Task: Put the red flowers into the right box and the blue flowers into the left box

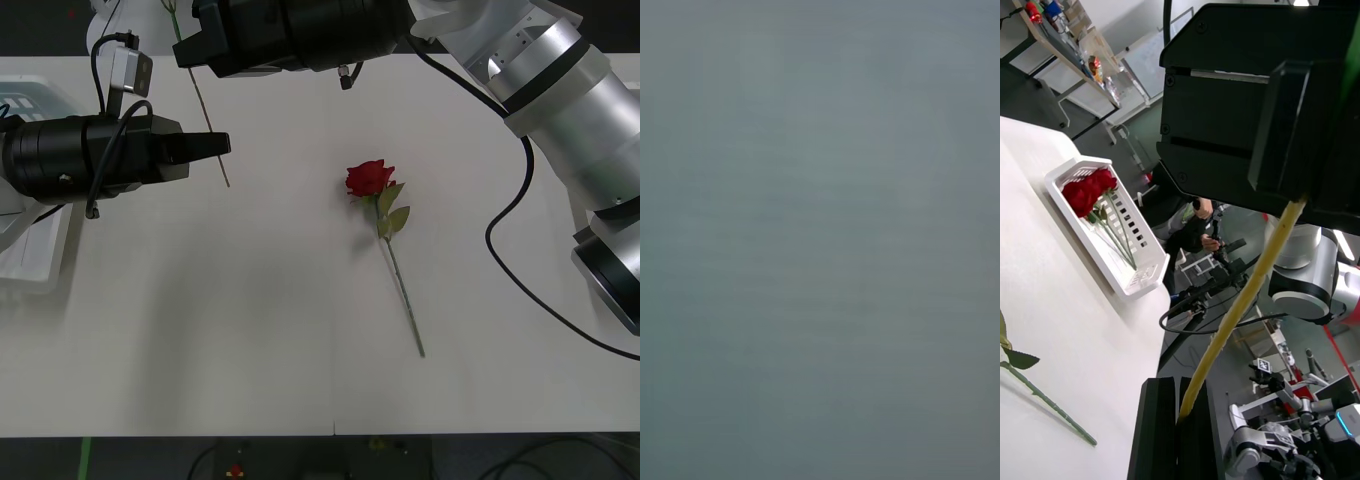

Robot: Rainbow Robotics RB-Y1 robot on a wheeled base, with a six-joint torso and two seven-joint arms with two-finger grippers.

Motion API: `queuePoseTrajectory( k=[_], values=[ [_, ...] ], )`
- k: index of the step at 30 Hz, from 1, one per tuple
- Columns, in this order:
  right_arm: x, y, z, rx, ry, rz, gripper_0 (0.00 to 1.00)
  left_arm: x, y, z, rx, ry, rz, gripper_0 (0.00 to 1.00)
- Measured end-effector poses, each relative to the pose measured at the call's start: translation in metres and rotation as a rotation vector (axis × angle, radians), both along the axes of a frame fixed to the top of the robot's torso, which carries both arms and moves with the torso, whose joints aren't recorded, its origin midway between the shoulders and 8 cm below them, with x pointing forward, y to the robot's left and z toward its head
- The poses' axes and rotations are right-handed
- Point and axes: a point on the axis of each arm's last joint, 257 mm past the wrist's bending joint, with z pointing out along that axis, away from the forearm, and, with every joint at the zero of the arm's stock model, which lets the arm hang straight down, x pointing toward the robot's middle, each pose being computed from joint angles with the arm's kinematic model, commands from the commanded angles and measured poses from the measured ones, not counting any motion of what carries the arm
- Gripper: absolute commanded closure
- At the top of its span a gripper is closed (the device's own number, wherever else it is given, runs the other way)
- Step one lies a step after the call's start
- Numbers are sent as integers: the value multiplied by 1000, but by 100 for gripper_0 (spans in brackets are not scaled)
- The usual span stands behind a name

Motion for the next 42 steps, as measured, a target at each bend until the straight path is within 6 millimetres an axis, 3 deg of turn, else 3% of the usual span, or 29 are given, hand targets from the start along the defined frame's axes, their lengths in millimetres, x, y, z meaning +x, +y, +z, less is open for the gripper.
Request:
queuePoseTrajectory(
  k=[1,2,4,6,9,12,17,24,28,32,42],
  values=[
    [0,0,0,0,0,0,100,0,0,0,0,0,-1,100],
    [0,0,0,0,0,-1,88,0,0,0,0,-1,-2,100],
    [0,0,0,2,-1,-2,53,-1,-1,1,0,-2,-3,100],
    [2,0,2,6,-6,-8,33,-1,-1,1,0,-2,-3,100],
    [7,-1,1,0,-21,-21,17,-1,-1,1,0,-2,-3,100],
    [9,-2,0,-6,-31,-29,8,-1,-1,1,0,-2,-3,100],
    [11,-3,-1,-11,-38,-34,2,-1,-1,1,0,-1,-3,100],
    [14,-4,-3,-25,-49,-42,2,1,7,0,18,-5,9,100],
    [7,-13,-25,-115,-34,-13,2,5,27,0,65,-11,39,100],
    [5,-42,-62,-288,-26,2,2,9,63,-4,105,13,68,100],
    [11,-155,-156,-722,121,-110,2,33,208,-38,216,154,314,100]
  ],
)
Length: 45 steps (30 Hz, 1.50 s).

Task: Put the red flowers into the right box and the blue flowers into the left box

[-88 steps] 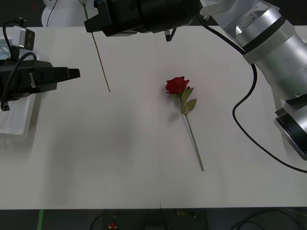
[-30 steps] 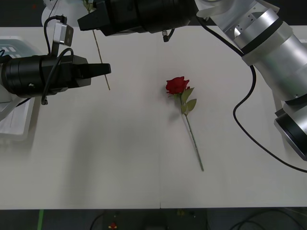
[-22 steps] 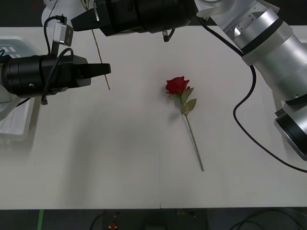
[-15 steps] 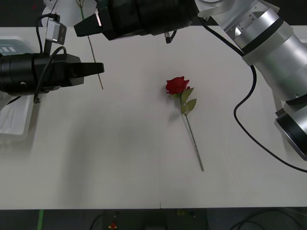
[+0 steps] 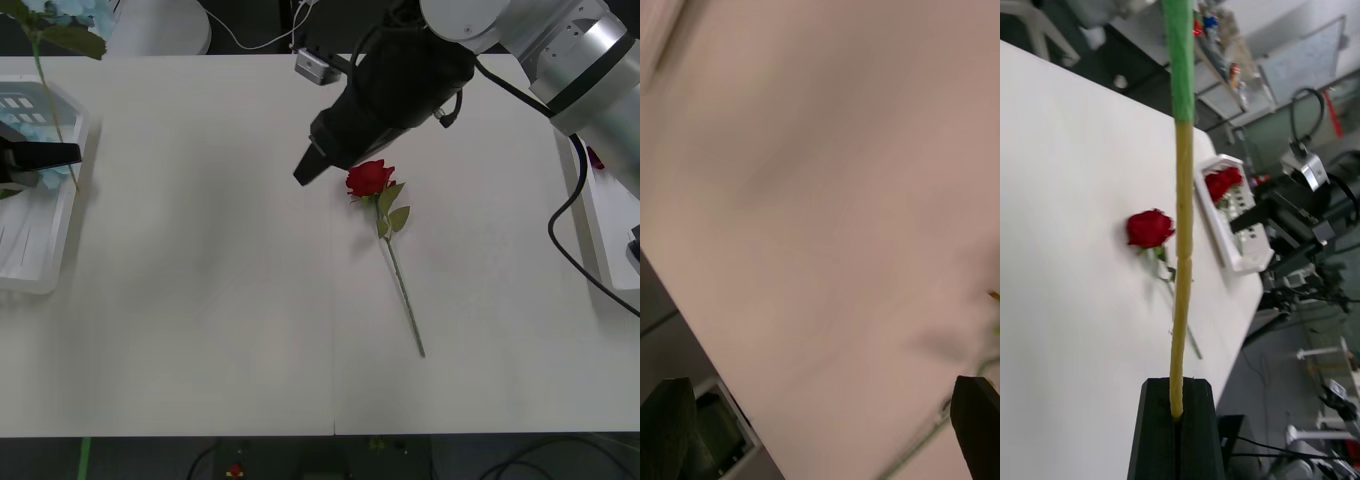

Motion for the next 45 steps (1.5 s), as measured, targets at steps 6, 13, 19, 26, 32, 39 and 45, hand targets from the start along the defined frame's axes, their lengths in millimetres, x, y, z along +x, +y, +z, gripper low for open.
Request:
queuePoseTrajectory(
  k=[6,13,19,26,32,39,45],
  values=[
    [7,-62,-37,-230,-6,-43,2,7,81,-25,156,50,173,100],
    [20,-105,-59,-378,-44,-113,2,32,165,-31,452,-9,370,100],
    [18,-126,-85,-385,17,-312,2,40,234,-37,674,-28,512,100],
    [18,-142,-112,-390,29,-411,2,37,287,-53,874,-16,597,100],
    [18,-144,-131,-402,15,-433,2,26,306,-67,992,15,579,100],
    [24,-123,-149,-366,8,-438,2,12,329,-85,1143,58,544,100],
    [34,-113,-165,-339,7,-468,2,0,341,-111,1274,107,490,100]
  ],
)
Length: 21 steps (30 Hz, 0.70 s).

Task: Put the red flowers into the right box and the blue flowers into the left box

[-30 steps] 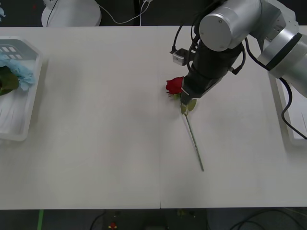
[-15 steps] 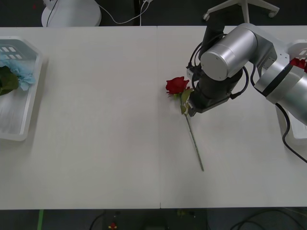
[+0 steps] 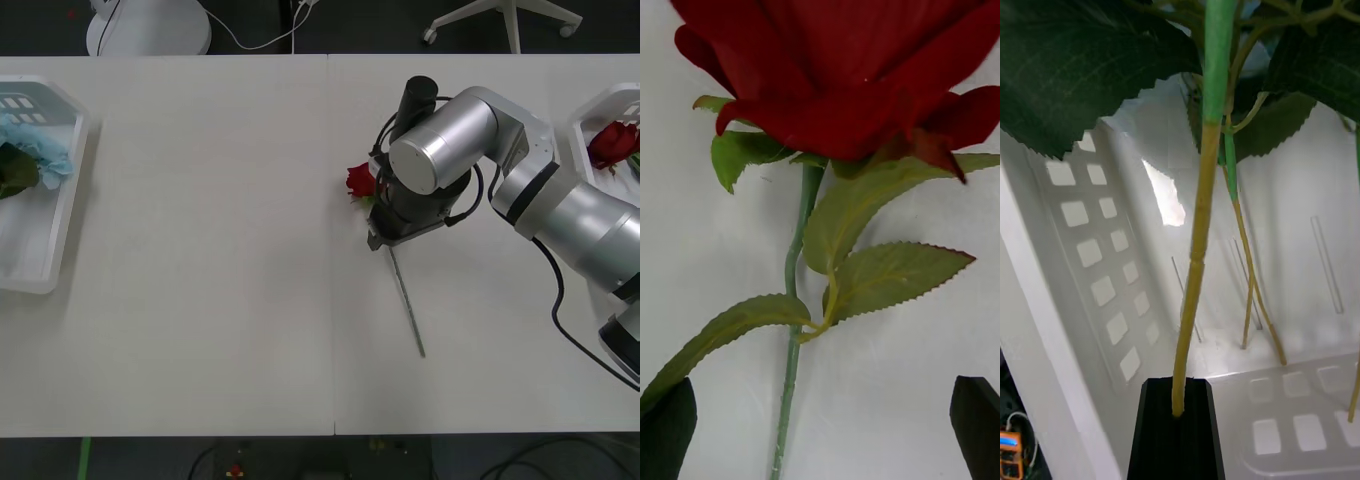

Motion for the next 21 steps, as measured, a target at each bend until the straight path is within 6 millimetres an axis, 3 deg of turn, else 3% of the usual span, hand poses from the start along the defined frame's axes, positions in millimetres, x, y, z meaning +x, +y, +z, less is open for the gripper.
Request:
queuePoseTrajectory(
  k=[7,8,9,10,11,13,15,18,21],
  values=[
    [4,-5,-8,4,3,-27,2,-6,6,-15,-38,22,147,100],
    [5,-7,-9,-1,2,-30,2,-6,6,-16,-53,15,171,91],
    [5,-9,-10,-5,1,-33,2,-5,6,-16,-61,7,191,65],
    [5,-10,-11,-9,0,-34,2,-3,7,-15,-59,-1,198,51],
    [5,-11,-12,-12,0,-36,2,-1,8,-15,-49,-7,196,31],
    [5,-12,-15,-11,-1,-38,2,1,7,-17,-29,-10,184,12],
    [4,-13,-19,-7,-1,-39,2,3,5,-18,-20,-4,171,6],
    [2,-14,-25,0,1,-42,2,7,-4,-16,-21,1,147,5],
    [0,-16,-28,-2,4,-45,10,6,-23,-14,-54,36,113,4]
  ],
)
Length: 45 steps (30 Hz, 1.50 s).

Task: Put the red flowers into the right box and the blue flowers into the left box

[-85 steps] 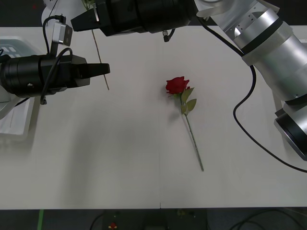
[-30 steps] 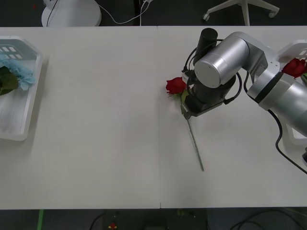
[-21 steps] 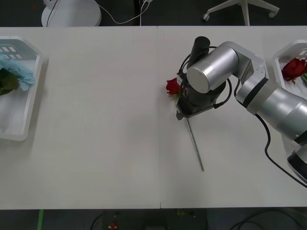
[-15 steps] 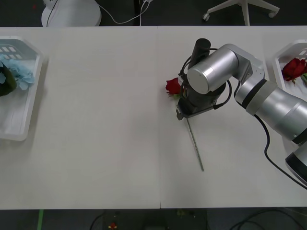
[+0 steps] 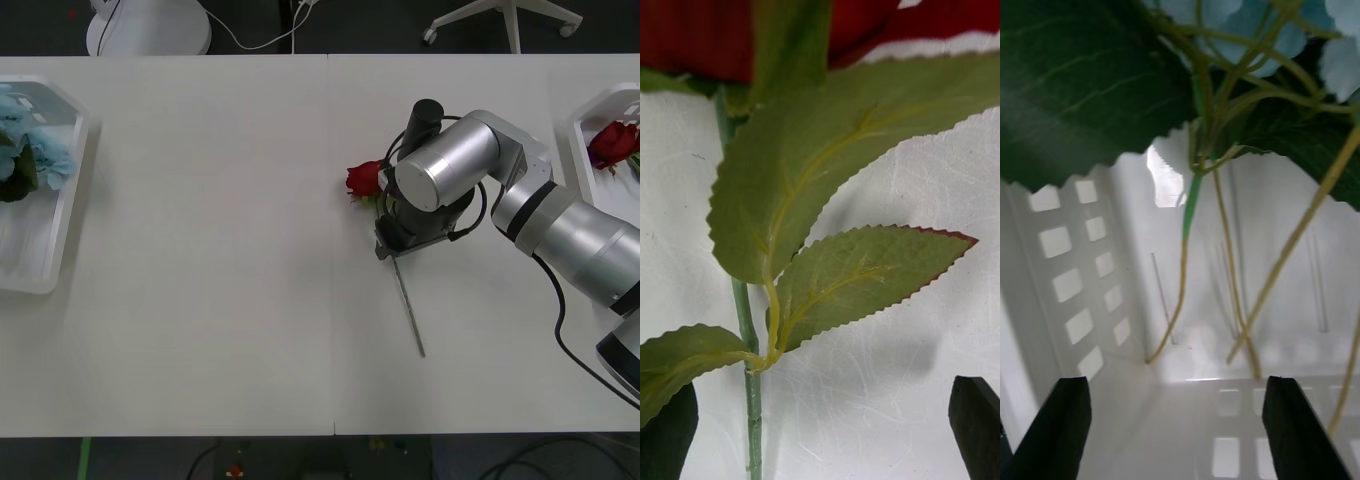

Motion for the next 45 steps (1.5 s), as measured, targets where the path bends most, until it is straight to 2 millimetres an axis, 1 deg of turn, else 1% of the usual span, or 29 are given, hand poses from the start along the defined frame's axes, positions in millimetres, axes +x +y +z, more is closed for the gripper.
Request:
queuePoseTrajectory(
  k=[2,3,4,7,10,13,14,17,21,24,25,26,27,30,34,35,38,42,45],
  values=[
    [-1,0,-1,0,2,-1,15,1,-14,7,-41,6,-19,5],
    [-1,0,-1,0,2,0,22,3,-23,12,-72,-1,-28,5],
    [-1,0,-1,1,1,0,33,5,-30,19,-104,-13,-36,5],
    [1,2,-1,7,-6,1,50,9,-52,40,-200,-43,-59,5],
    [3,3,0,12,-12,2,51,5,-71,54,-293,-47,-84,5],
    [6,7,0,27,-29,5,50,-1,-91,61,-373,-38,-126,5],
    [7,7,0,32,-33,6,52,-3,-99,63,-392,-36,-156,5],
    [8,9,-2,44,-42,6,60,-7,-124,69,-427,-39,-291,5],
    [8,9,-3,45,-41,6,60,-14,-153,79,-424,-67,-520,5],
    [8,10,-3,45,-41,6,60,-19,-176,90,-457,-100,-648,5],
    [8,10,-3,45,-41,6,68,-21,-185,94,-481,-111,-679,5],
    [8,10,-3,45,-41,6,94,-23,-192,98,-507,-121,-701,5],
    [8,10,-3,45,-41,6,100,-25,-199,103,-531,-131,-720,4],
    [8,10,-3,45,-41,6,100,-30,-217,116,-604,-161,-769,5],
    [8,10,-3,45,-41,6,100,-36,-247,135,-725,-214,-836,5],
    [8,10,-3,45,-41,6,100,-37,-254,136,-749,-213,-850,5],
    [8,10,-3,45,-41,5,100,-42,-277,128,-785,-180,-894,5],
    [8,10,-3,46,-42,5,100,-42,-310,116,-770,-144,-959,5],
    [8,10,-3,48,-42,5,100,-42,-335,115,-735,-142,-1021,5]
  ],
)
